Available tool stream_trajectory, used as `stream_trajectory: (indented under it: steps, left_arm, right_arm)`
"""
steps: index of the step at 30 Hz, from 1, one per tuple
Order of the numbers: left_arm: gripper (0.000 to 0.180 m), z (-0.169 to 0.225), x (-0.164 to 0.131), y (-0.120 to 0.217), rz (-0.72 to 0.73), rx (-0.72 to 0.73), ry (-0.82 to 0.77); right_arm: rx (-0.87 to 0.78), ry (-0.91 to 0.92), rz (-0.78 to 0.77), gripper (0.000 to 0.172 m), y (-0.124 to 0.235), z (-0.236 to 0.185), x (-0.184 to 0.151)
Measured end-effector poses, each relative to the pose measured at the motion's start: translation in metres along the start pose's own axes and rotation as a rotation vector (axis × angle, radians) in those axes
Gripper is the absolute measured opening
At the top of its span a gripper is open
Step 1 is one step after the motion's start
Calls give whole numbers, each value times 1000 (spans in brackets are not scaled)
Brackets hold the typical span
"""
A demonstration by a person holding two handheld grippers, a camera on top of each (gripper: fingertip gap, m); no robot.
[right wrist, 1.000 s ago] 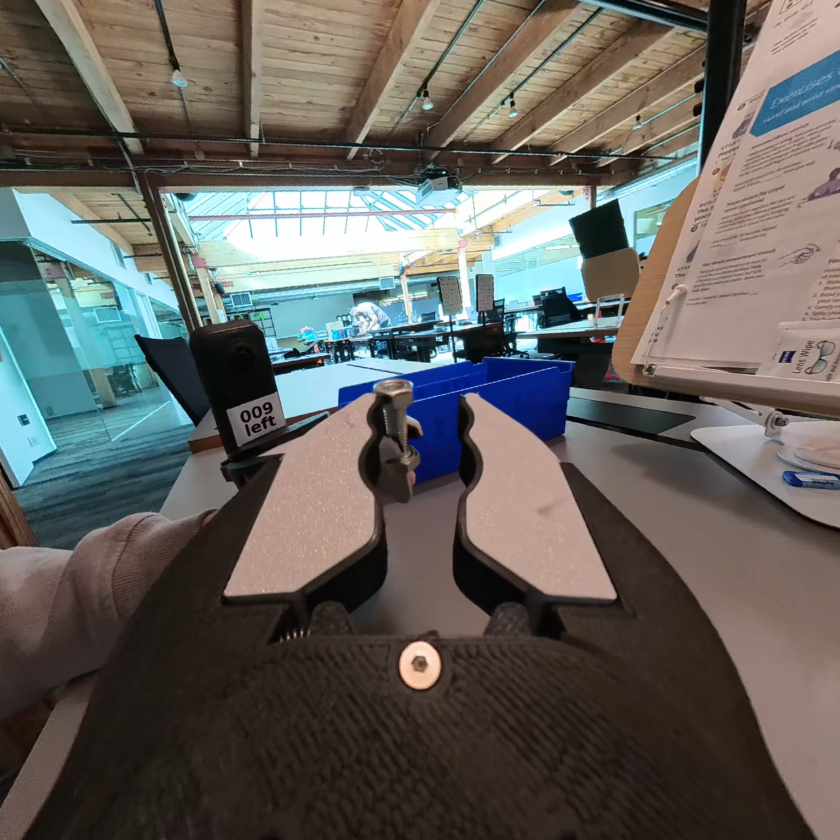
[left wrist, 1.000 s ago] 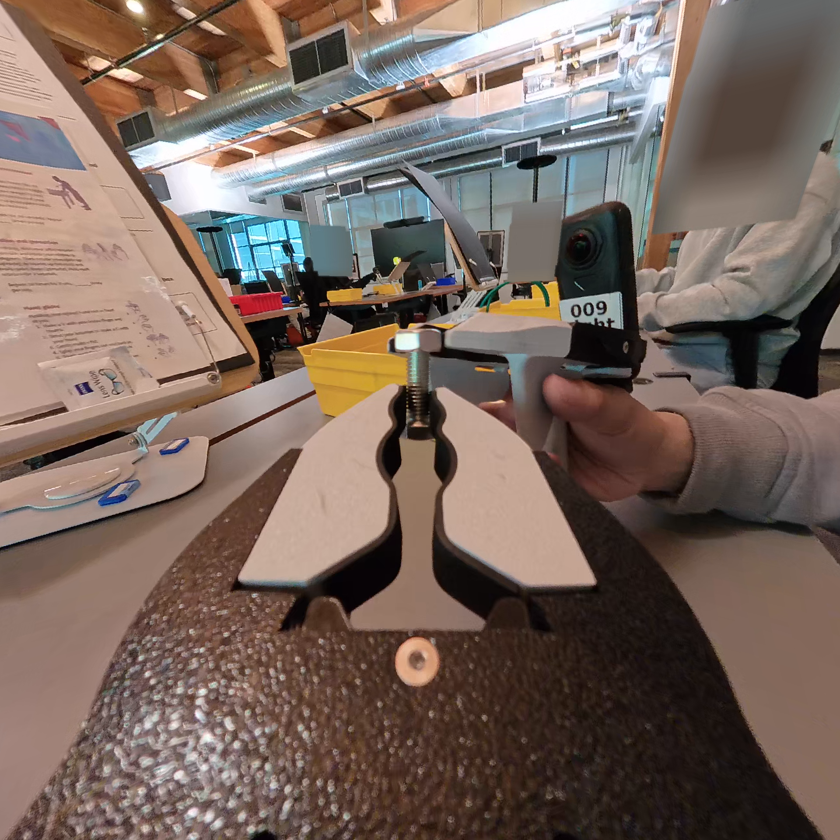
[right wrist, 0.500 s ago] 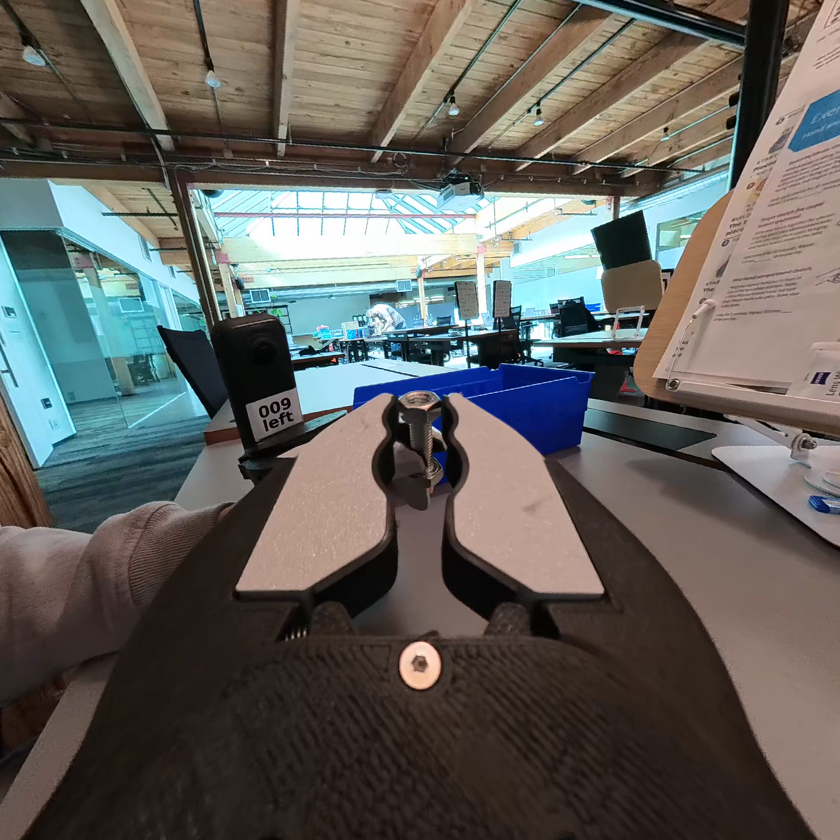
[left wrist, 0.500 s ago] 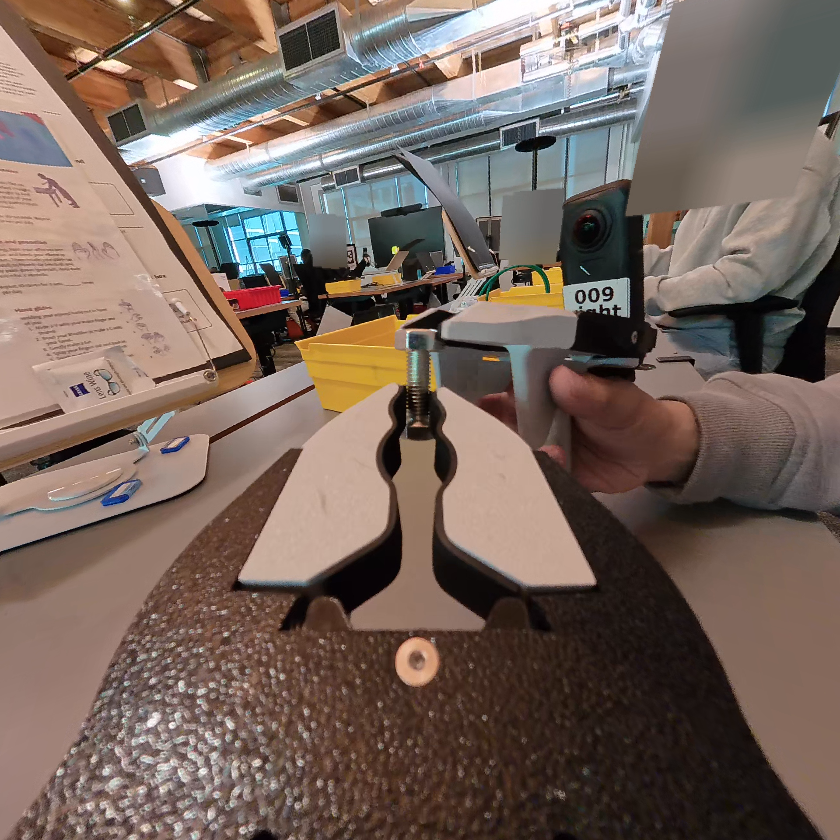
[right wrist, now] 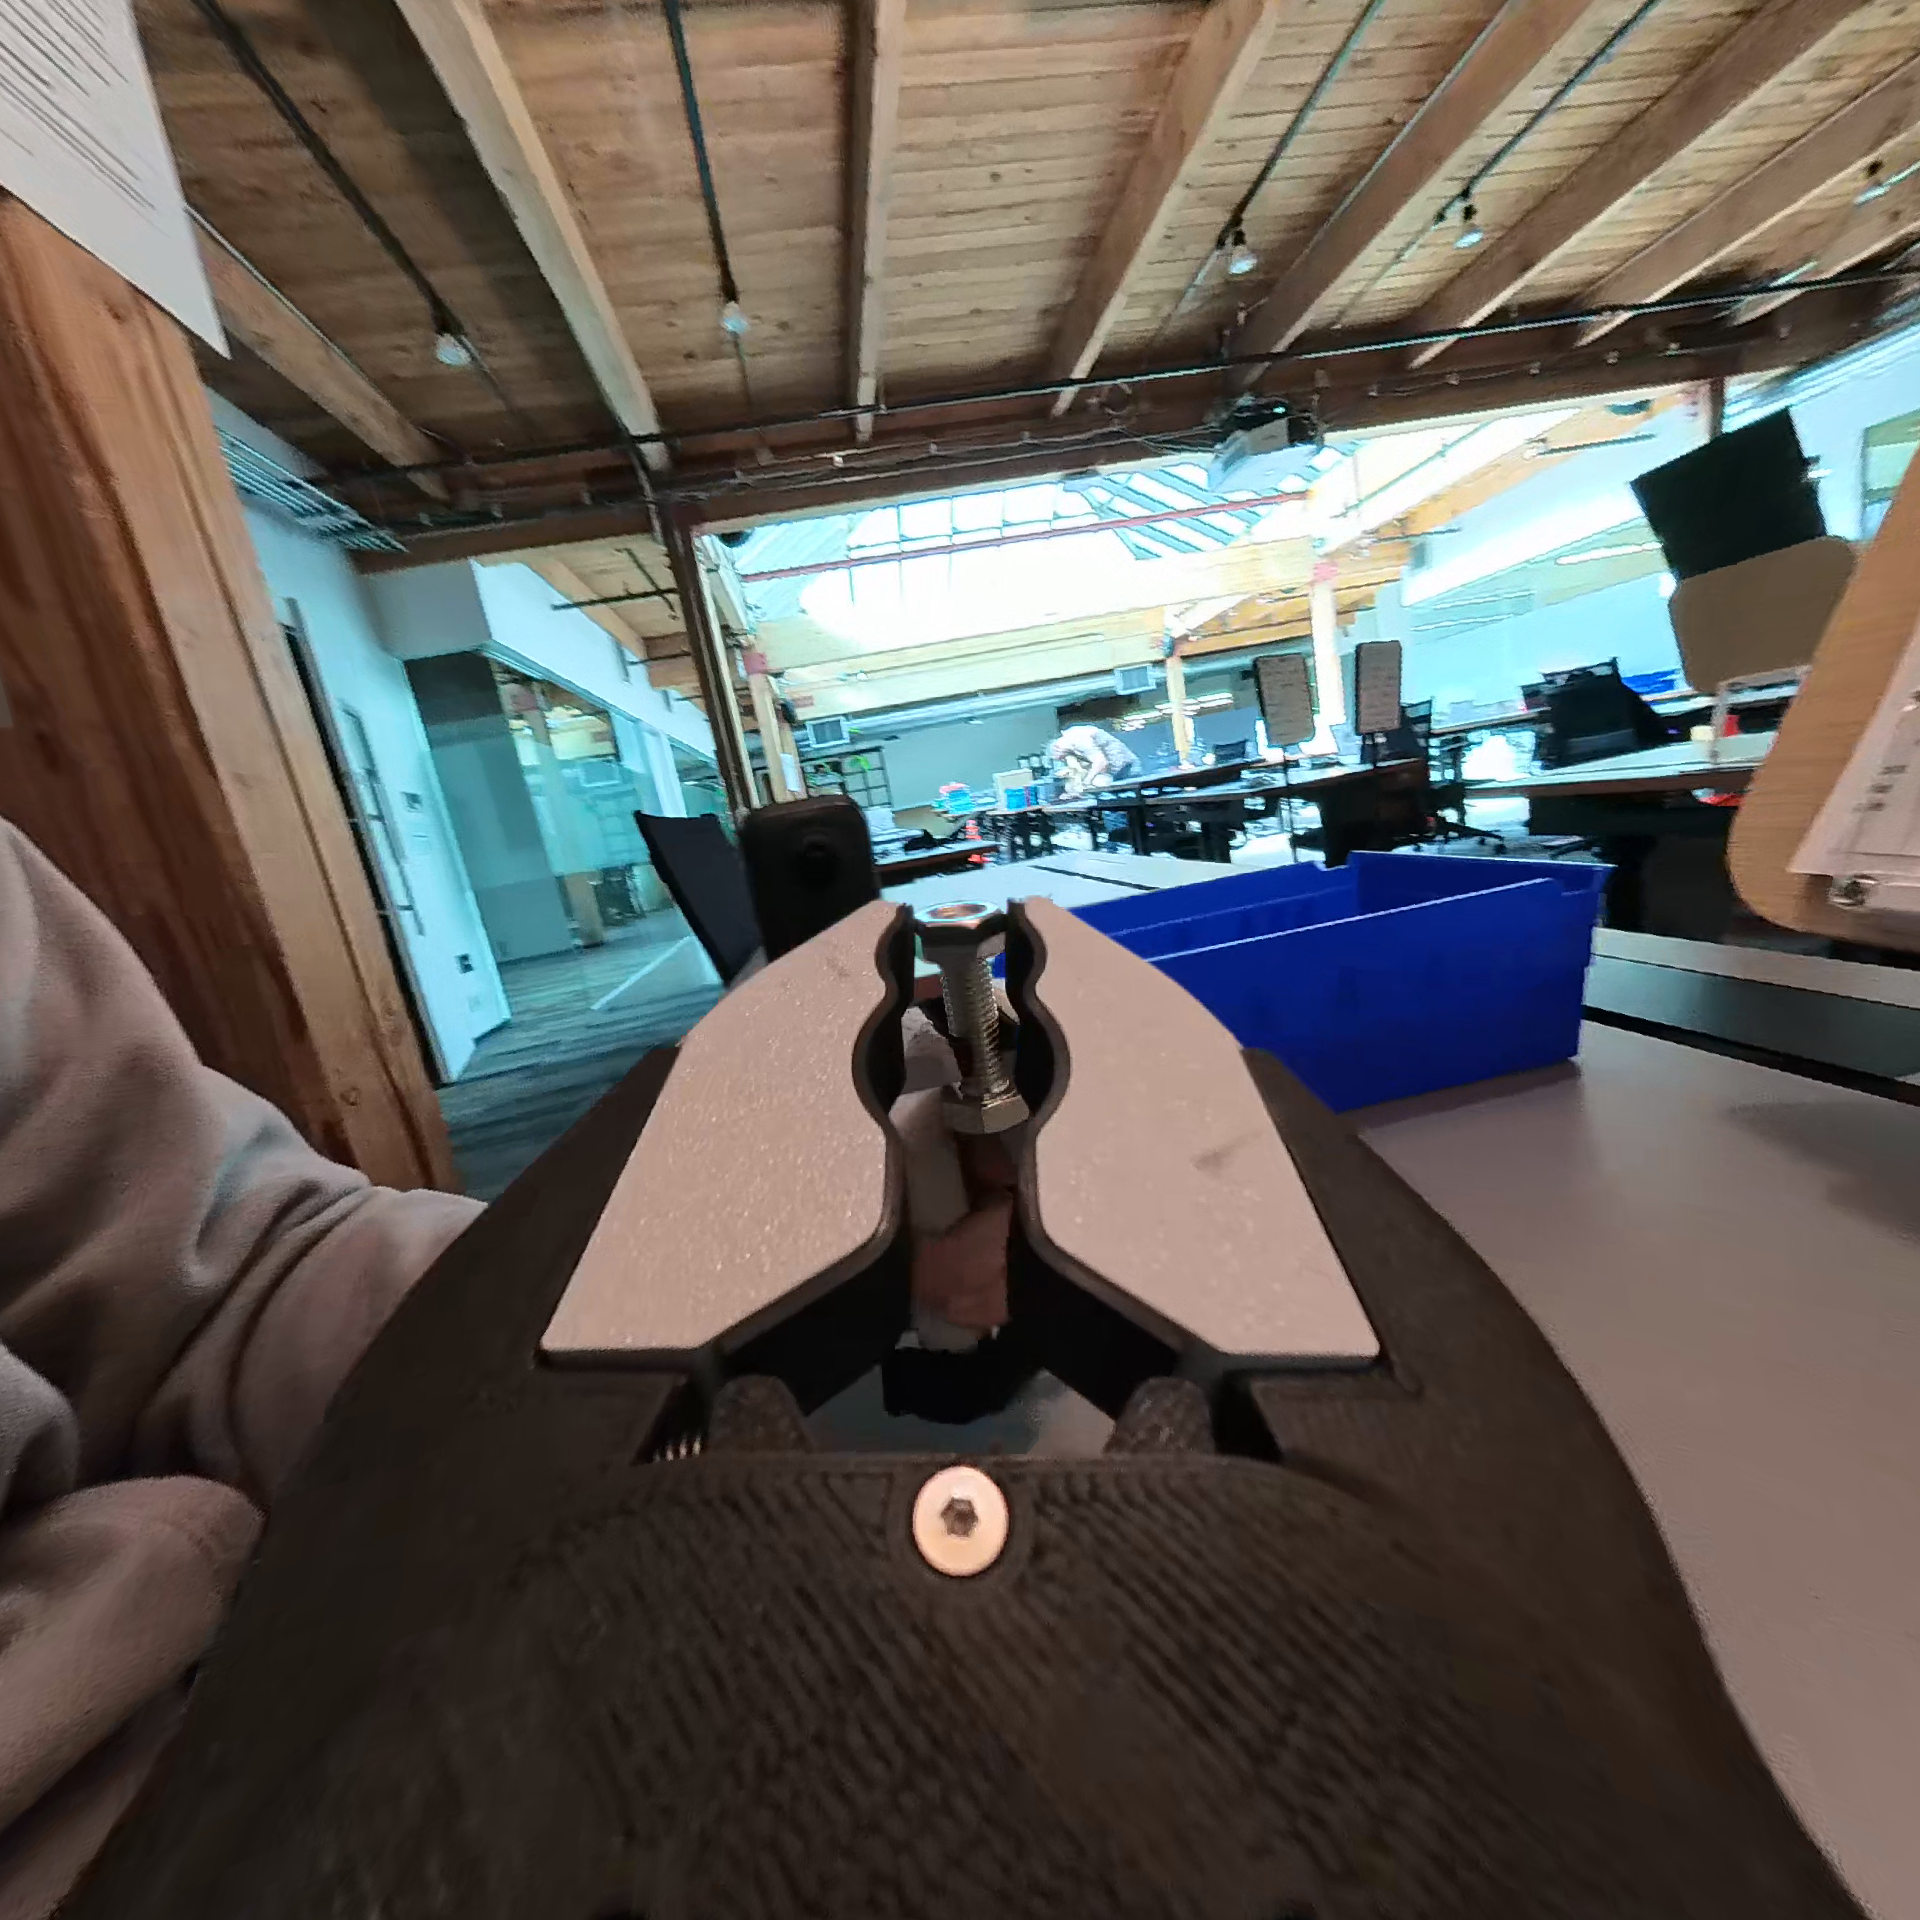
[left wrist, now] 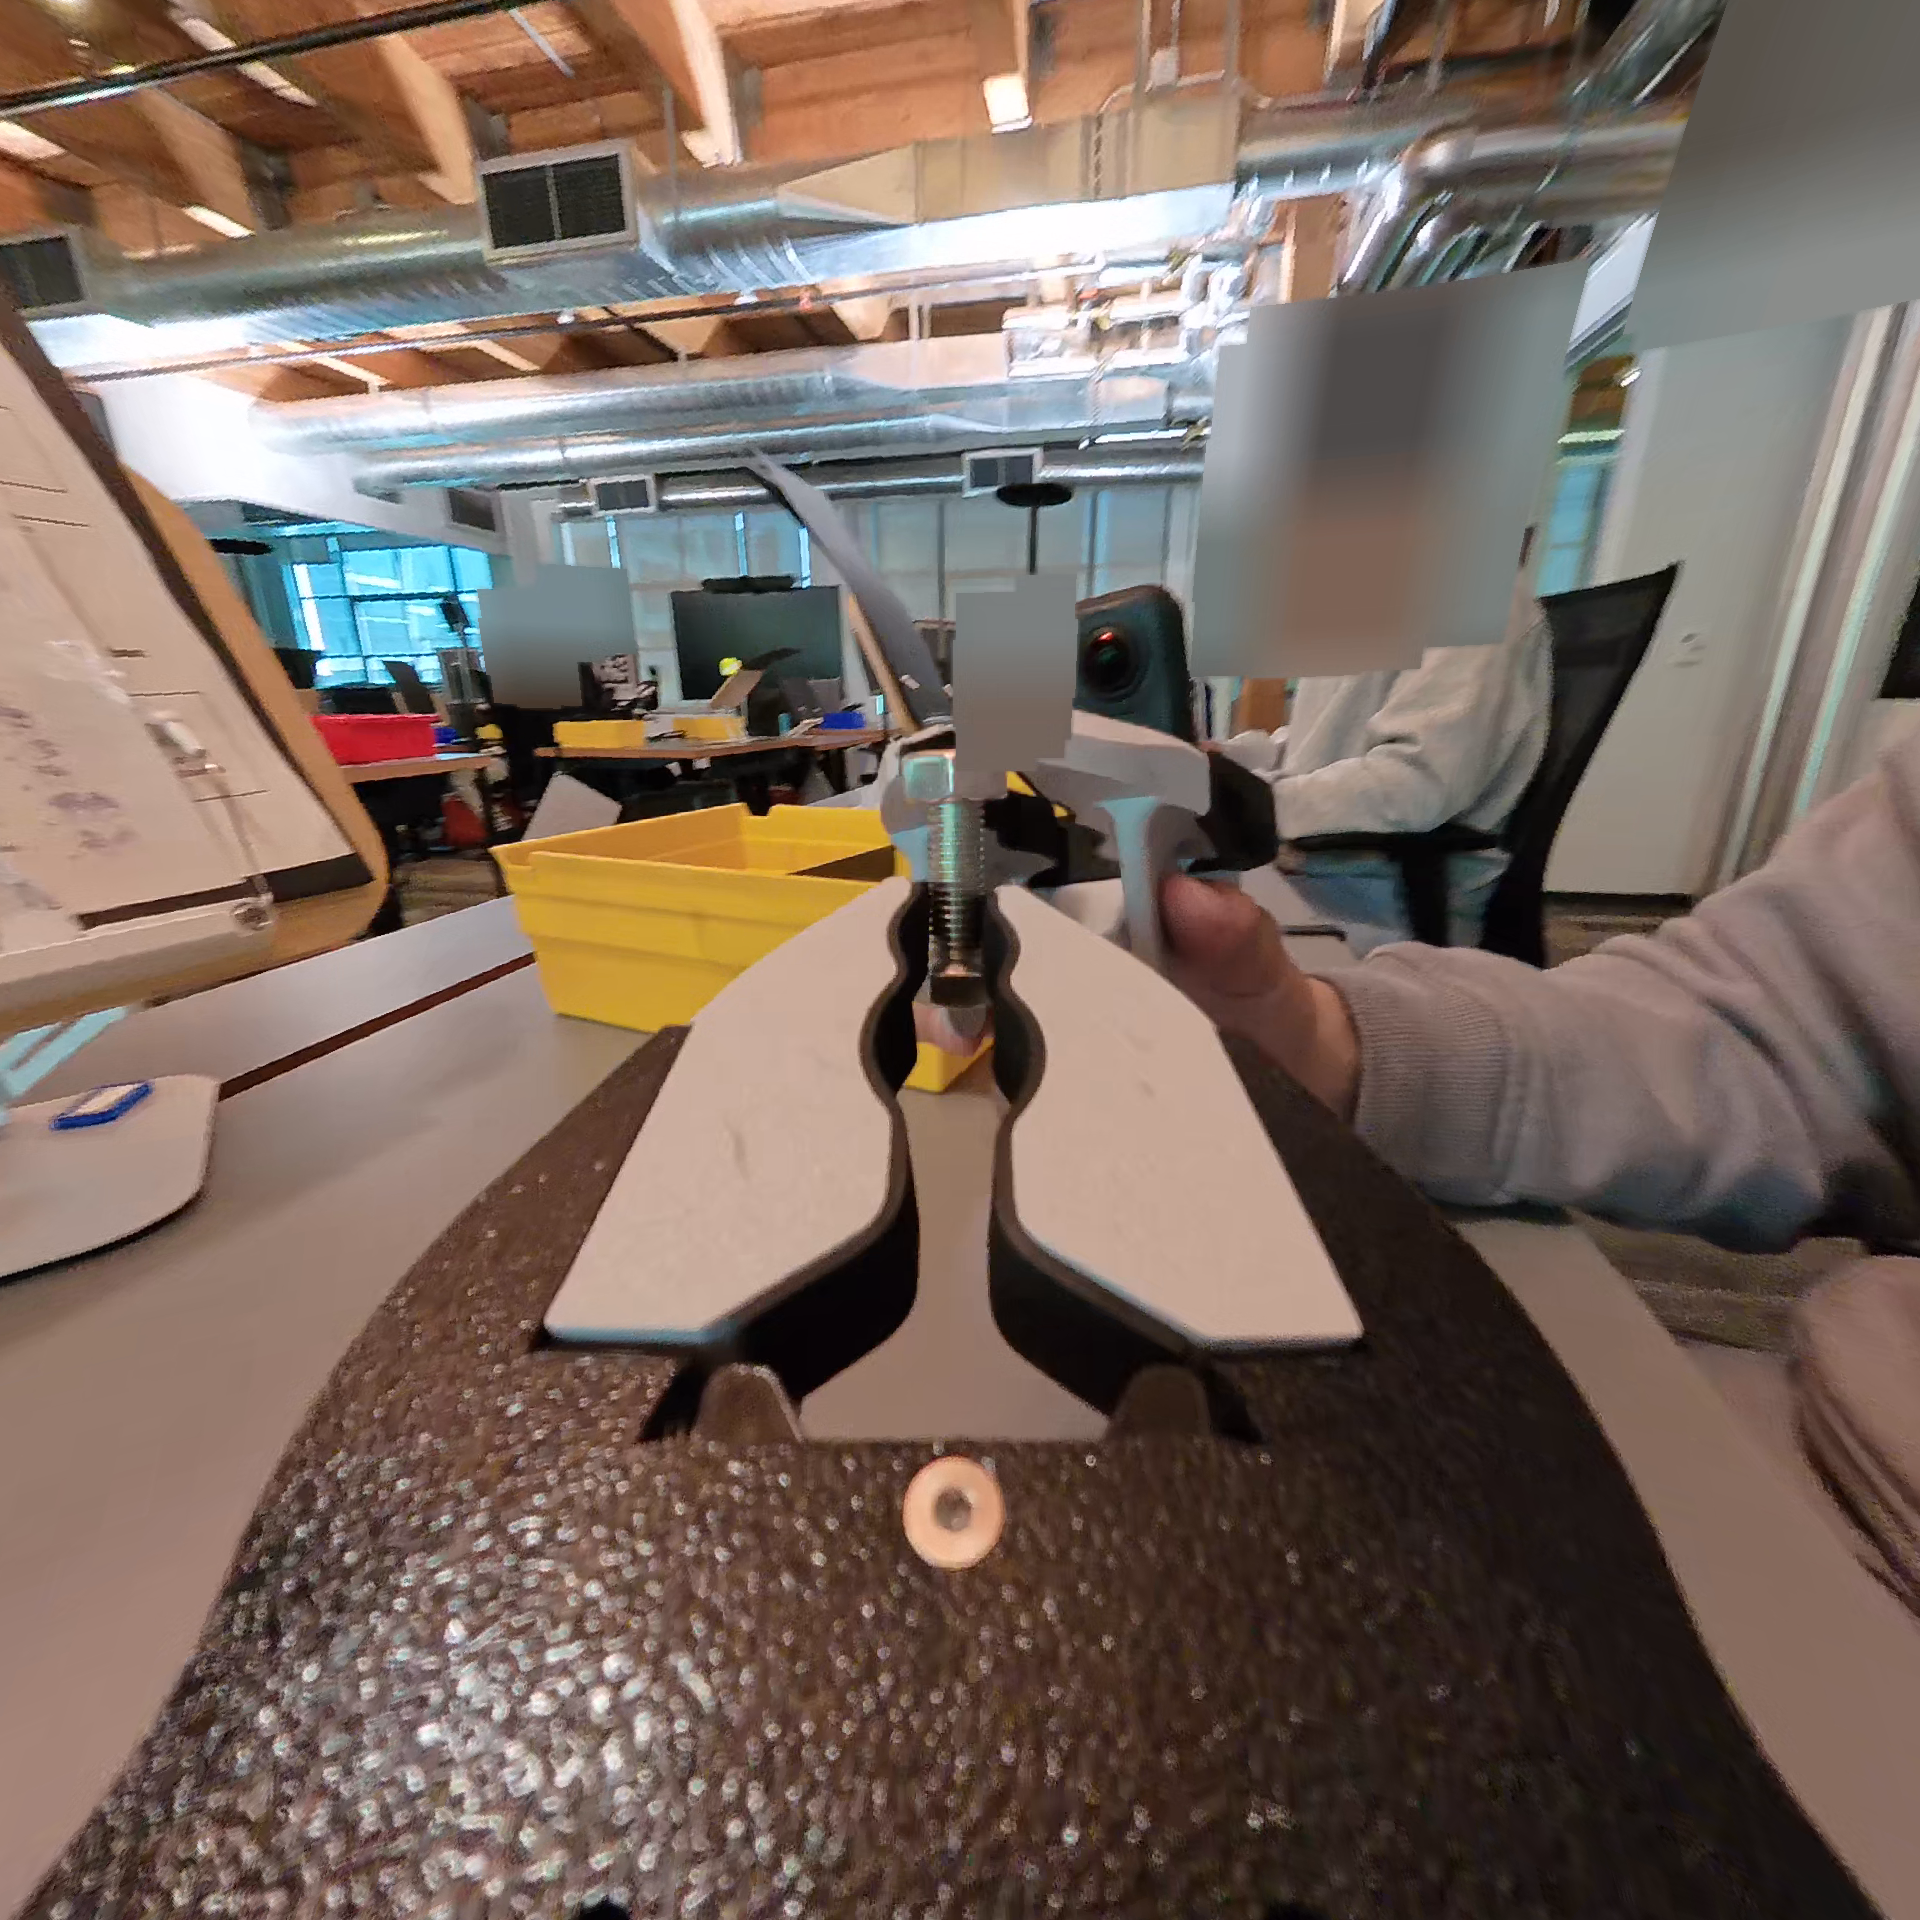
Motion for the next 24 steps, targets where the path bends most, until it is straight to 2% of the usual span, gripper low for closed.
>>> stream_trajectory:
  steps: [11,13,16,18,20,24]
  left_arm:
    - [8,10,2,-4,61,-220,187]
    - [8,11,2,-4,47,-249,203]
    - [8,12,-5,-5,-50,-271,233]
    - [8,12,-7,-7,-77,-228,155]
    - [8,12,-7,-7,-88,-201,91]
    - [8,5,-5,-1,-94,-132,74]
  right_arm:
    - [213,-105,-7,16,1,-7,7]
    - [244,-107,-25,16,2,-9,8]
    - [246,-146,34,16,5,-5,16]
    - [178,-129,78,16,8,1,25]
    - [120,-34,96,15,12,0,42]
    - [-297,280,-107,16,36,19,91]
Point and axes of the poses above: each gripper's, where its closed fingertips meet, y back along the fingers, x out of its top, z = x × y across the jaws, the point moved 8 cm from there along y, back along the fingers, and after that the axes turned 10 degrees about z, right-handed, at the moved point
